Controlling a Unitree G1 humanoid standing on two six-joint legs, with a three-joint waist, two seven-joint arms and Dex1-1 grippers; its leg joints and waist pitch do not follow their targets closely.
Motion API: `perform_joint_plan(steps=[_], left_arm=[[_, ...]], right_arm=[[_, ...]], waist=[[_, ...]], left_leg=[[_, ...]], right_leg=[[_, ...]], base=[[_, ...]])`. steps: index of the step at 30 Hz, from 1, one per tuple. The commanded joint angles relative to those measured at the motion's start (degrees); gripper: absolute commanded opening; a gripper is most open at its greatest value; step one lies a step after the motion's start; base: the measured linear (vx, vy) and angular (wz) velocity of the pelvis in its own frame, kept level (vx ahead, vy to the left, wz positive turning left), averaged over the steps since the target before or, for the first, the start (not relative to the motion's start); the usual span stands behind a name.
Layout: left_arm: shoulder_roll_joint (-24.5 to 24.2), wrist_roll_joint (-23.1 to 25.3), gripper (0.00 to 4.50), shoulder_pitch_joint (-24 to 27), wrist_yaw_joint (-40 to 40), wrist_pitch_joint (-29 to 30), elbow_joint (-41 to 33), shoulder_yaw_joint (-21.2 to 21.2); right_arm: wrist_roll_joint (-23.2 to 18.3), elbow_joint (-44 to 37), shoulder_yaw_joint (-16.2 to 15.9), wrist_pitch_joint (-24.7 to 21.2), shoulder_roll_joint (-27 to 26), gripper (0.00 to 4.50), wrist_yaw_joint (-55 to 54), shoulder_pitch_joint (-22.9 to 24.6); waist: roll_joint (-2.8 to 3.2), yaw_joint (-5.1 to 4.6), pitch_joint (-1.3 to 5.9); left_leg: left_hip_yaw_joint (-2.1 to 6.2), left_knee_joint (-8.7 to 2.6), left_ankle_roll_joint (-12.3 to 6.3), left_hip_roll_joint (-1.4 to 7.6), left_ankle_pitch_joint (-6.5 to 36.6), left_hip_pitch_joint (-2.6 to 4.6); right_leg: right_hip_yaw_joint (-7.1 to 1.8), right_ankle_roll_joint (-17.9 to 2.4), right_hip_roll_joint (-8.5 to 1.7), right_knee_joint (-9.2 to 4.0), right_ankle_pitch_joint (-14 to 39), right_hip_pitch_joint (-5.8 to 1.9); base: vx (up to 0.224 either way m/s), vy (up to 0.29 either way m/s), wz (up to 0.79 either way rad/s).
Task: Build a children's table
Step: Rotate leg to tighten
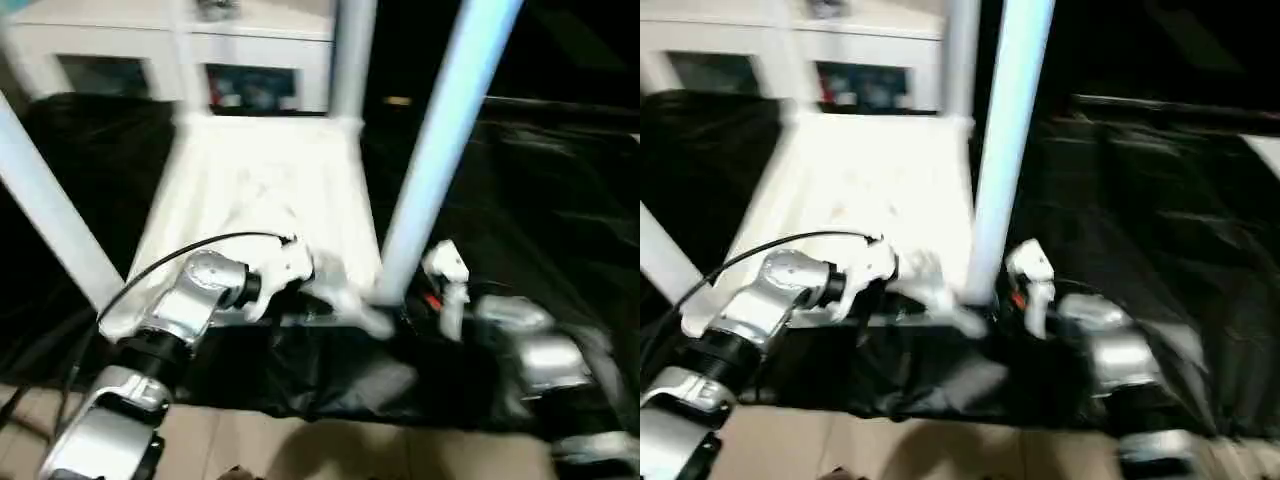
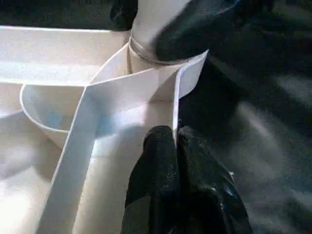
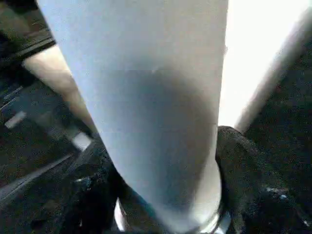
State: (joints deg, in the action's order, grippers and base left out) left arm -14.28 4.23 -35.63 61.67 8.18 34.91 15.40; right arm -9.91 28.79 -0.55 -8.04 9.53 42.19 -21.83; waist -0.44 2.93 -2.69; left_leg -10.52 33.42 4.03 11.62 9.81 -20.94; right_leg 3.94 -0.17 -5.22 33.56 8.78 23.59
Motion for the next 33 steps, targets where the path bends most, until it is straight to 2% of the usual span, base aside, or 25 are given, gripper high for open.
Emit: perform_joint_plan(steps=[1, 2, 4, 5, 6, 10, 11, 15, 17, 18, 20, 25, 26, 27, 28, 30, 33], left_arm=[[4.3, -0.6, 0.0, -1.3, -3.9, 0.8, -2.8, 1.0], [5.0, -0.2, 0.0, -1.1, -5.1, 1.4, -3.2, 1.1], [7.7, 0.1, 0.0, -0.3, -8.9, 3.7, -5.1, 1.1], [8.3, 0.2, 0.0, 0.0, -9.5, 4.2, -5.8, 1.3], [8.6, 0.3, 0.0, 0.4, -9.4, 4.6, -6.7, 1.7], [8.6, 0.1, 0.0, 1.8, -8.0, 5.2, -8.5, 2.9], [8.3, 0.1, 0.0, 2.0, -7.6, 4.9, -8.7, 2.9], [6.9, -0.3, 0.0, 2.7, -6.3, 4.6, -9.9, 3.2], [5.2, -1.3, 0.0, 3.0, -3.3, 4.1, -10.7, 3.0], [4.7, -1.6, 0.0, 3.1, -2.2, 3.7, -11.0, 3.0], [2.5, -3.3, 0.0, 2.9, 3.0, 2.0, -11.0, 2.8], [0.5, -4.3, 0.0, 2.2, 7.6, 0.8, -10.0, 3.1], [-0.3, -4.2, 0.0, 1.6, 9.2, 0.1, -9.1, 3.4], [-0.5, -4.2, 0.0, 1.4, 9.8, -0.2, -8.8, 3.5], [-1.0, -4.2, 0.0, 0.9, 11.0, -0.6, -8.0, 3.6], [-1.6, -3.9, 0.0, 0.3, 12.2, -1.2, -7.0, 3.8], [-2.3, -3.8, 0.0, -0.8, 13.1, -1.9, -5.6, 4.0]], right_arm=[[2.3, -0.6, -1.9, -0.4, -5.2, 2.51, -8.3, 0.8], [3.6, -1.0, -1.8, -0.5, -6.3, 2.51, -11.8, 1.1], [6.7, -3.3, -1.8, 0.0, -9.9, 2.51, -20.4, 2.5], [7.5, -4.1, -1.8, 0.1, -10.6, 2.86, -22.3, 2.8], [8.6, -5.0, -2.5, 0.9, -10.6, 3.07, -22.9, 3.2], [8.6, -6.2, -2.8, 1.3, -11.2, 3.29, -23.5, 3.5], [8.3, -6.1, -2.7, 1.2, -11.1, 3.54, -23.6, 3.3], [7.3, -7.1, -2.8, 0.3, -10.2, 3.61, -21.9, 3.4], [5.6, -8.0, -2.9, -0.5, -7.1, 3.61, -15.5, 2.9], [5.1, -8.3, -3.0, -0.7, -5.9, 3.61, -13.1, 2.7], [2.6, -9.0, -3.9, -1.1, -0.3, 3.61, -1.2, 2.0], [0.3, -10.3, -6.6, -1.4, 5.7, 3.61, 11.7, 2.2], [-0.3, -10.6, -7.7, -1.8, 8.5, 3.61, 16.8, 2.4], [-0.5, -10.7, -8.0, -2.1, 9.4, 3.61, 18.4, 2.4], [-0.8, -10.7, -8.9, -2.4, 11.3, 3.61, 22.0, 2.3], [-1.0, -10.6, -9.8, -2.8, 13.1, 3.61, 25.2, 2.1], [-1.0, -8.9, -10.5, -3.1, 14.3, 3.26, 28.9, 1.0]], waist=[[-0.38, 0.19, 3.33], [-0.53, -0.01, 3.42], [-0.4, -0.2, 3.41], [-0.46, -0.16, 3.49], [-0.13, -0.12, 3.52], [-0.15, -0.09, 3.77], [-0.13, -0.09, 3.73], [-0.02, 0.07, 3.69], [-0.04, 0.11, 3.7], [0.15, 0.15, 3.64], [0.0, 0.37, 3.64], [-0.09, 0.99, 3.74], [0.28, 1.14, 3.75], [0.18, 1.28, 3.77], [0.34, 1.64, 3.77], [0.37, 2.3, 3.63], [0.41, 2.37, 3.57]], left_leg=[[0.66, -4.52, 0.43, 1.18, 18.0, 0.4], [0.73, -4.56, 0.3, 1.14, 17.7, 0.3], [0.58, -4.53, 0.16, 1.19, 17.2, 0.39], [0.54, -4.51, 0.02, 1.14, 16.8, 0.44], [0.59, -4.58, -0.28, 1.21, 16.5, 0.39], [0.34, -4.37, -1.34, 1.16, 14.3, 0.18], [0.28, -4.32, -1.78, 1.1, 13.8, 0.19], [0.28, -4.36, -2.14, 1.14, 13.6, 0.18], [0.32, -4.38, -2.25, 1.12, 13.7, 0.17], [0.21, -4.3, -2.67, 1.21, 13.9, 0.21], [0.22, -4.22, -3.27, 1.19, 14.3, 0.27], [0.08, -3.91, -4.12, 1.3, 13.0, 0.37], [0.05, -3.88, -4.13, 1.4, 12.7, 0.52], [0.03, -3.81, -4.26, 1.36, 12.6, 0.49], [0.06, -3.82, -4.34, 1.43, 12.6, 0.59], [-0.12, -3.83, -4.14, 1.64, 13.5, 0.84], [-0.05, -3.92, -3.11, 1.64, 15.2, 0.75]], right_leg=[[-1.99, -8.9, -2.99, -4.58, 24.4, -2.42], [-1.91, -8.4, -2.97, -4.65, 24.9, -2.6], [-2.1, -8.4, -2.87, -4.68, 23.7, -2.33], [-2.09, -8.6, -2.77, -4.59, 22.8, -2.31], [-2.09, -8.7, -2.76, -4.5, 21.7, -2.37], [-2.2, -10.2, -2.45, -3.92, 14.9, -2.69], [-2.21, -10.6, -2.45, -3.87, 13.7, -2.7], [-2.19, -10.9, -2.49, -3.83, 13.4, -2.9], [-2.15, -10.9, -2.45, -3.78, 13.3, -3.04], [-2.25, -11.3, -2.41, -3.75, 12.6, -2.92], [-2.14, -11.6, -2.31, -3.73, 12.3, -3.19], [-2.26, -13.0, -2.5, -3.41, 10.8, -3.18], [-2.27, -13.3, -2.43, -3.43, 10.2, -3.07], [-2.23, -13.5, -2.4, -3.4, 10.0, -3.15], [-2.2, -13.6, -2.37, -3.32, 9.9, -3.2], [-2.15, -14.0, -2.29, -3.36, 10.7, -2.99], [-2.08, -13.4, -2.44, -3.52, 13.8, -3.0]], base=[[0.0, 0.0, 0.0], [0.0, 0.0, 0.0], [0.0, 0.0, 0.0], [0.0, 0.0, 0.0], [0.0, 0.0, 0.0], [0.0, 0.0, 0.0], [0.0, 0.0, 0.0], [0.0, 0.0, 0.0], [0.0, 0.0, 0.0], [0.0, 0.0, 0.0], [0.0, 0.0, 0.0], [0.0, 0.0, 0.0], [0.0, 0.0, 0.0], [0.0, 0.0, 0.0], [0.0, 0.0, 0.0], [0.0, 0.0, 0.0], [0.0, 0.0, 0.0]])
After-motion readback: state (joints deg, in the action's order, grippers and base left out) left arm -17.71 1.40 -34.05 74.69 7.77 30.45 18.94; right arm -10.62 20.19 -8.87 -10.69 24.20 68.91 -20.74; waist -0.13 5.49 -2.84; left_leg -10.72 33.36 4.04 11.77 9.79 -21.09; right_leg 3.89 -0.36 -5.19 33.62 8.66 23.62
